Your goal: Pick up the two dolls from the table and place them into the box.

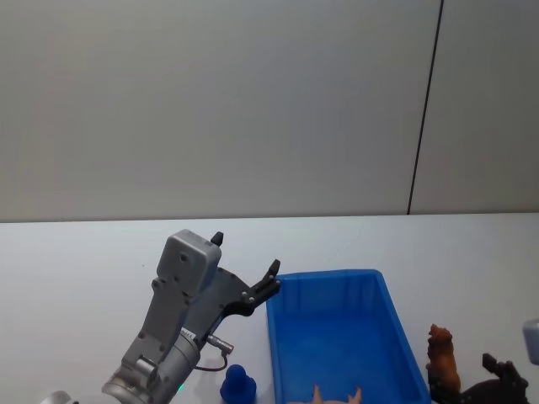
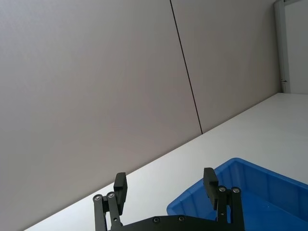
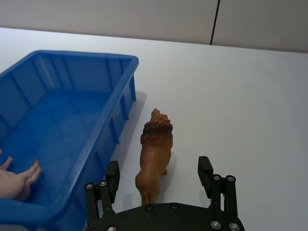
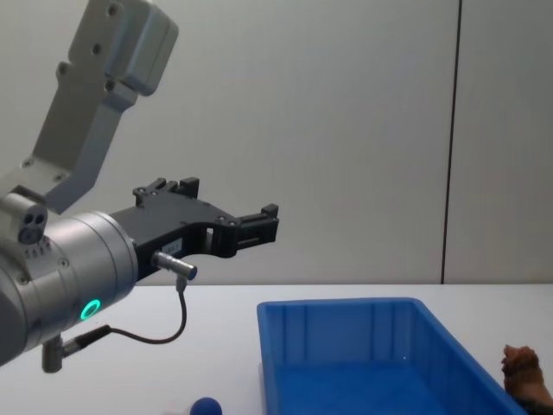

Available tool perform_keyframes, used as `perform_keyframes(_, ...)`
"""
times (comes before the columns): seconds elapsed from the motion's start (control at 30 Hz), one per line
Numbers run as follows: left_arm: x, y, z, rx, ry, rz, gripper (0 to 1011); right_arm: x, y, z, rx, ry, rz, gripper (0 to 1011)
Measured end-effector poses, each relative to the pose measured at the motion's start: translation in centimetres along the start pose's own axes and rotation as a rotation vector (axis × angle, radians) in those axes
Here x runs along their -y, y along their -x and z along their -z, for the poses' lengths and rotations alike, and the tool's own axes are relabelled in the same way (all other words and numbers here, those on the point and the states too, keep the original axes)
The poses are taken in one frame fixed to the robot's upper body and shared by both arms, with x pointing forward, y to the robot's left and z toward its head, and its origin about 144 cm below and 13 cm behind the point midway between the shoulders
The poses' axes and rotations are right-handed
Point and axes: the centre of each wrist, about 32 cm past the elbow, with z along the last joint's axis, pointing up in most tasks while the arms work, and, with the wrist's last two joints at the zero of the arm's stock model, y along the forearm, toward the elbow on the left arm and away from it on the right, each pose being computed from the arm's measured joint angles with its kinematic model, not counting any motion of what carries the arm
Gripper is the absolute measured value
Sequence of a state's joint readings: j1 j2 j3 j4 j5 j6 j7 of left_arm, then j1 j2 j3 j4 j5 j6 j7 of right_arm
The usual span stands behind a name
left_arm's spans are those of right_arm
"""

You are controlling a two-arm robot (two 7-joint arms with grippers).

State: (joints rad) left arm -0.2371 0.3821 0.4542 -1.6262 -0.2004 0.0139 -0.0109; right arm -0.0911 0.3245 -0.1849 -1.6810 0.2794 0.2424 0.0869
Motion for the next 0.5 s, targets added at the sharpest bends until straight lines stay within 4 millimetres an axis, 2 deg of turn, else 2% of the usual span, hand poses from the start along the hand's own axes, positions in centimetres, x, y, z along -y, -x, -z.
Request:
perform_keyframes(0.1,0.0,0.0,0.0,0.0,0.0,0.0,1001,-0.2,0.1,0.4,0.001,0.013,-0.003,998)
perform_keyframes(0.23,0.0,0.0,0.0,0.0,0.0,0.0,1001,-0.5,0.3,0.8,0.005,0.023,-0.007,929)
perform_keyframes(0.33,0.0,0.0,0.0,0.0,0.0,0.0,1001,-0.8,0.4,1.2,0.01,0.026,-0.008,834)
perform_keyframes(0.37,0.0,0.0,0.0,0.0,0.0,0.0,1001,-0.9,0.4,1.2,0.01,0.026,-0.008,834)
perform_keyframes(0.5,0.0,0.0,0.0,0.0,0.0,0.0,1001,-1.3,0.6,1.5,0.017,0.022,-0.007,688)
